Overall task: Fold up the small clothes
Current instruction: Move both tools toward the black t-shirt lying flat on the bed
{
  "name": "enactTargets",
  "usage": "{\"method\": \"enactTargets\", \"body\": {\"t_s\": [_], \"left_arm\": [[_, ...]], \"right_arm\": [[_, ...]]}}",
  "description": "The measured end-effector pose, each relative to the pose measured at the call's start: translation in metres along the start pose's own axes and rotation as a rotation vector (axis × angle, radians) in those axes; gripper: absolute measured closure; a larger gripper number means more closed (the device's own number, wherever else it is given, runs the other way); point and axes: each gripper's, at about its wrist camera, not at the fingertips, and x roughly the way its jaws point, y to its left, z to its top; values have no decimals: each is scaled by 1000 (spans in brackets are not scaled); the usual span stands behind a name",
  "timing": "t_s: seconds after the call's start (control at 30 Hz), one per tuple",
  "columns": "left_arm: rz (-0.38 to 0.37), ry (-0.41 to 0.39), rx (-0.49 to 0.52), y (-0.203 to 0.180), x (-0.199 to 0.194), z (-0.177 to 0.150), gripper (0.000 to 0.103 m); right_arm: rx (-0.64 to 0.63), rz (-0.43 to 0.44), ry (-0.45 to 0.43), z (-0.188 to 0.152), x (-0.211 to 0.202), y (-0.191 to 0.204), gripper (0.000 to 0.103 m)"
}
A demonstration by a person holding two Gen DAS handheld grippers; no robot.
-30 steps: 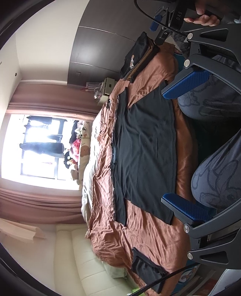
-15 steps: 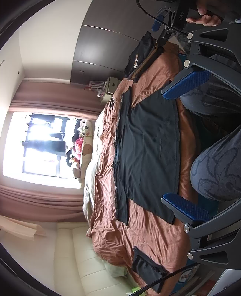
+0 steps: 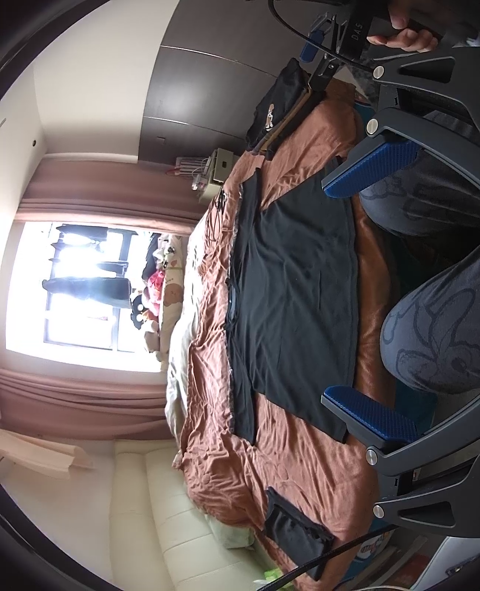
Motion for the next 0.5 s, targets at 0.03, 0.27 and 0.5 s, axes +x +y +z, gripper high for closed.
{"method": "enactTargets", "body": {"t_s": [0.03, 0.27, 0.5], "left_arm": [[4, 0, 4, 0, -2, 1, 1], [5, -31, 1, 6, -14, 4, 0], [4, -26, -3, 13, -12, 5, 1]], "right_arm": [[2, 3, -2, 0, -1, 1, 0], [-3, 11, -8, -1, 0, 1, 0], [0, 4, 11, 4, 13, -1, 0]]}}
